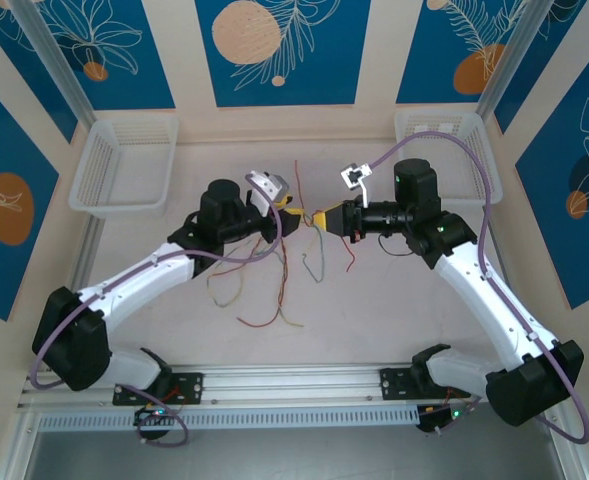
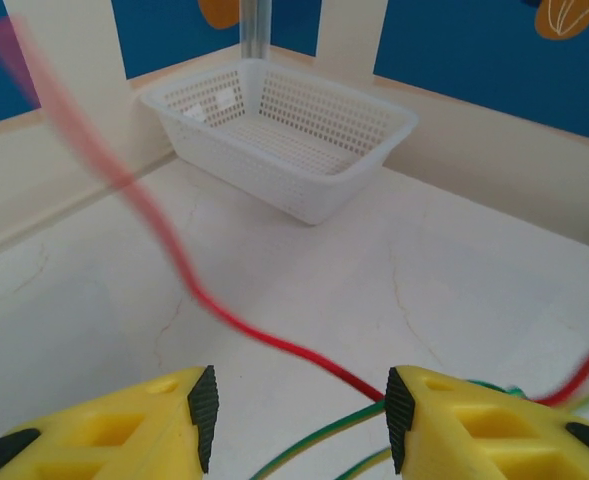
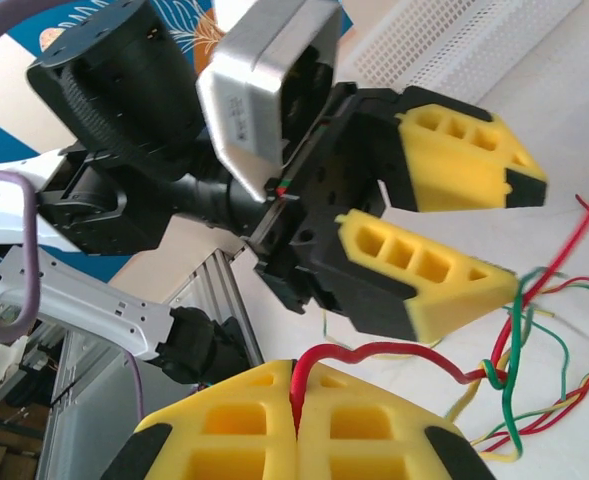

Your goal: Untangle the cables

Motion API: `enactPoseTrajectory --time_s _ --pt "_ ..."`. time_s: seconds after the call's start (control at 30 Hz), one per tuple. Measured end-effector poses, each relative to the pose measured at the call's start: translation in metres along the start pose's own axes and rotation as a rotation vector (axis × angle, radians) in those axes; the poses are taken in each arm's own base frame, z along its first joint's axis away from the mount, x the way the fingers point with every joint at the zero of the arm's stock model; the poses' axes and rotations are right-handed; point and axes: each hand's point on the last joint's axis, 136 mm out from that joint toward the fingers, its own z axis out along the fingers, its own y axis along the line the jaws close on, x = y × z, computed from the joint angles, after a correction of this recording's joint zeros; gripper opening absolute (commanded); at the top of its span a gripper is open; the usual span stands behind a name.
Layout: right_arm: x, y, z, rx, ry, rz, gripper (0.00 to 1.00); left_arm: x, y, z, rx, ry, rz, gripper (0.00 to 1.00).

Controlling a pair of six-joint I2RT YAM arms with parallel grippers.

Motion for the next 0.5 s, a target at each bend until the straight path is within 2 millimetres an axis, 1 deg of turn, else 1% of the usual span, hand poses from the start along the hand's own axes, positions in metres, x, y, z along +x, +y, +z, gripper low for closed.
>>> enactPoseTrajectory --time_s 0.07,0.13,0.17,0.27,0.3,0.33,0.37,0.4,0.43,0.47,0.5 --pt "0.002 0.001 0.001 -0.007 0.004 -0.010 0.00 -0.003 0.002 0.002 0.005 -0.019 -0.014 0.48" --pt "0.004 0.004 0.003 -0.020 0.012 -0.022 0.00 -0.007 0.002 0.003 0.011 -0.039 -0.024 0.43" --pt "0.005 0.005 0.004 -0.025 0.016 -0.027 0.00 -0.008 0.002 0.004 0.014 -0.046 -0.027 0.42" --pt "0.008 0.009 0.007 -0.040 0.027 -0.047 0.00 -0.009 0.004 0.008 0.018 -0.051 -0.036 0.50" --pt "0.009 0.010 0.007 -0.043 0.029 -0.053 0.00 -0.008 0.004 0.010 0.020 -0.050 -0.042 0.51" --pt "0.009 0.011 0.008 -0.045 0.031 -0.057 0.00 -0.007 0.004 0.011 0.023 -0.050 -0.043 0.48" --pt "0.010 0.011 0.008 -0.044 0.032 -0.061 0.00 -0.006 0.004 0.012 0.025 -0.047 -0.047 0.39" --pt "0.010 0.010 0.008 -0.045 0.033 -0.065 0.00 -0.005 0.004 0.013 0.027 -0.046 -0.045 0.23" --pt "0.011 0.010 0.009 -0.044 0.034 -0.066 0.00 -0.005 0.003 0.014 0.030 -0.046 -0.050 0.15" --pt "0.012 0.009 0.009 -0.040 0.036 -0.064 0.00 -0.005 0.003 0.014 0.031 -0.046 -0.051 0.13" --pt "0.013 0.007 0.009 -0.035 0.036 -0.064 0.00 -0.006 0.004 0.014 0.031 -0.048 -0.051 0.14"
